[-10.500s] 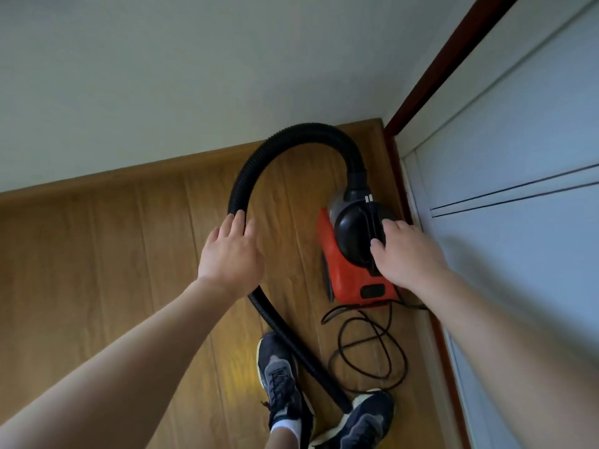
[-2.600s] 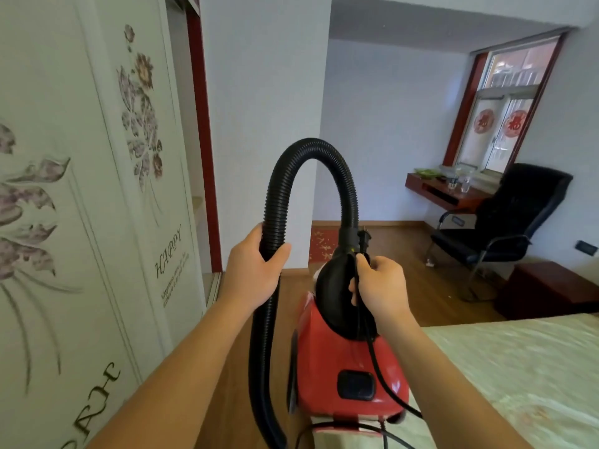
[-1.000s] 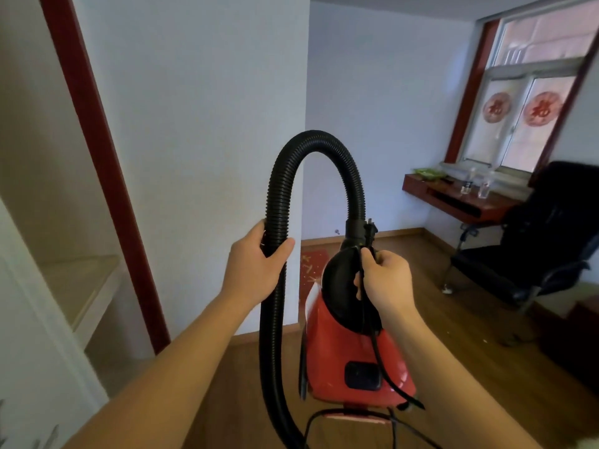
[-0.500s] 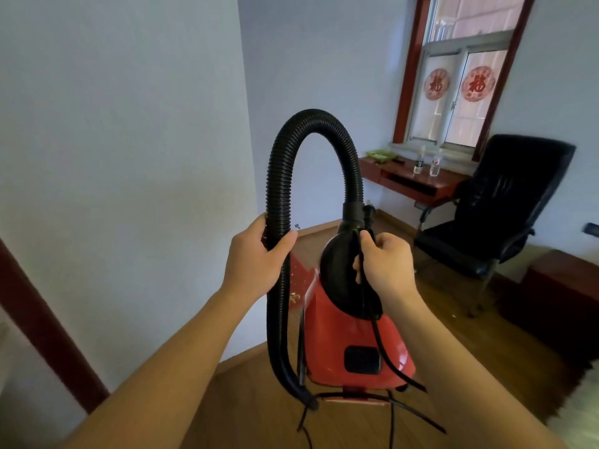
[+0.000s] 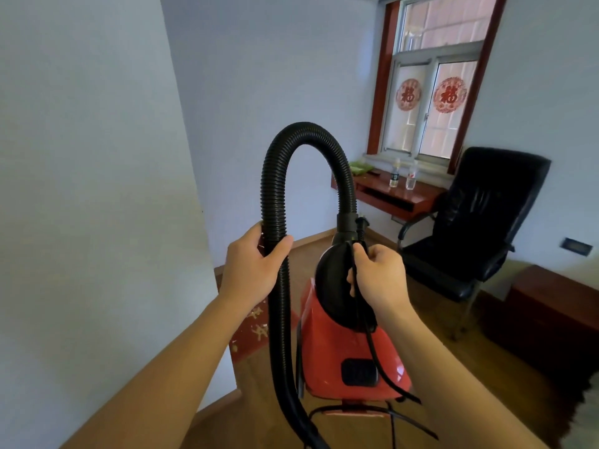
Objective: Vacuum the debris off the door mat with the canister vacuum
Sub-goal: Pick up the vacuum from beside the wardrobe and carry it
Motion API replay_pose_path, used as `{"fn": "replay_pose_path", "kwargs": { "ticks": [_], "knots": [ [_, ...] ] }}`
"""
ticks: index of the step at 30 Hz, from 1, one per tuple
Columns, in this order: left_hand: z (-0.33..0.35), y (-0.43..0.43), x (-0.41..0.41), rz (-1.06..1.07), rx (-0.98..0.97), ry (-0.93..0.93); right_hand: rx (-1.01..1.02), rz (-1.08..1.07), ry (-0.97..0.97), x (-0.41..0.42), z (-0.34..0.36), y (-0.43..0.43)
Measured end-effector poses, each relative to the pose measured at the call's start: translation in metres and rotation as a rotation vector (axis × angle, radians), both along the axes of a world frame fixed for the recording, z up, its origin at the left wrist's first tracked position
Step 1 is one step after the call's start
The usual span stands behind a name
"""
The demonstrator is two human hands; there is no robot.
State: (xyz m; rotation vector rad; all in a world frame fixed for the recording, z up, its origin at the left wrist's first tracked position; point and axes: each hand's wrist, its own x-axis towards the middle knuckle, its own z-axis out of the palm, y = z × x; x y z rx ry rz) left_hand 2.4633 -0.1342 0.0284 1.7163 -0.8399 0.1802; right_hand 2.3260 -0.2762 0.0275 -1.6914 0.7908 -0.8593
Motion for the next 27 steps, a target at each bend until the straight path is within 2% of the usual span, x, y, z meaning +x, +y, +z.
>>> {"fn": "replay_pose_path", "kwargs": {
  "ticks": [14, 27],
  "knots": [
    [-0.025, -0.194, 0.109, -0.161, -0.047, 0.069, -0.043, -0.15, 0.099, 0.08, -0.015, -0.162],
    [-0.03, -0.378, 0.222, -0.331, -0.027, 0.071, -0.063, -0.305, 0.081, 0.182, -0.017, -0.319]
  ]
}}
